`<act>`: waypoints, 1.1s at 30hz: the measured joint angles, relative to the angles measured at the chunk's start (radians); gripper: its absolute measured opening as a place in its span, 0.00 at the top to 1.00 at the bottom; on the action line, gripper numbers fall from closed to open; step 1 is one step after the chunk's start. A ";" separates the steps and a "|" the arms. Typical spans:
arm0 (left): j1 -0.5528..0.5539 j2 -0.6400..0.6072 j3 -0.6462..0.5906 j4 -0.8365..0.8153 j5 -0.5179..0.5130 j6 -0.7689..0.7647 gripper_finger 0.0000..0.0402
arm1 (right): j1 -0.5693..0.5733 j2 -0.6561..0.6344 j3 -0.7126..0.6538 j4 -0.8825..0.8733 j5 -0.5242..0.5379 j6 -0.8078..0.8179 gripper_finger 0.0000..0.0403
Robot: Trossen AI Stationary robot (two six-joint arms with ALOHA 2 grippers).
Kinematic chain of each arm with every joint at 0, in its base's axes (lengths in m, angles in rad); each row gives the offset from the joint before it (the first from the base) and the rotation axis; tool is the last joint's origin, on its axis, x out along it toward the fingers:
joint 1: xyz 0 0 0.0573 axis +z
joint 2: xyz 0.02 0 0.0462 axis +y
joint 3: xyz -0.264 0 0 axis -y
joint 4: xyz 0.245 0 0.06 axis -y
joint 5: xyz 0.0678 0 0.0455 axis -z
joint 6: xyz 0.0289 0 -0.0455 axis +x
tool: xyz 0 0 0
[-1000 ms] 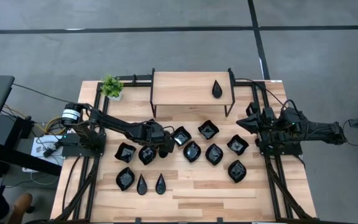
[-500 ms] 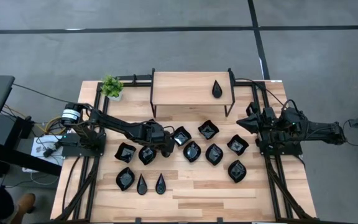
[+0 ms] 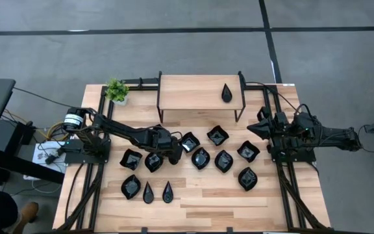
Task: Pick & Place Mini shaped plates
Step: Stack the black plate on top of the black plate on the shelf
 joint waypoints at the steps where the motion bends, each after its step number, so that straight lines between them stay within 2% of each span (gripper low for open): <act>1: -0.001 -0.010 0.000 -0.001 0.000 0.000 0.99 | 0.000 0.000 0.000 0.000 0.000 0.000 1.00; 9: -0.026 -0.099 0.000 -0.005 0.005 0.000 0.99 | 0.000 0.000 0.000 0.007 0.000 0.013 1.00; 12: -0.038 -0.145 0.000 -0.007 0.002 -0.002 0.99 | 0.000 0.000 0.000 0.008 0.000 0.071 1.00; 16: -0.050 -0.203 0.000 -0.002 -0.050 -0.004 0.99 | 0.000 0.000 0.000 0.008 0.000 0.199 1.00; 20: -0.048 -0.234 0.000 0.067 -0.081 0.021 0.99 | 0.000 0.000 0.000 0.013 0.000 0.258 1.00; 23: -0.036 -0.237 0.001 0.141 -0.085 0.066 0.99 | 0.000 0.000 0.000 0.014 0.000 0.263 1.00; 28: 0.003 -0.228 0.058 0.150 -0.091 0.152 0.99 | 0.000 0.001 0.000 0.019 0.005 0.249 1.00; 33: 0.047 -0.228 0.133 0.155 -0.109 0.260 0.99 | 0.000 0.001 0.000 0.033 0.087 0.176 1.00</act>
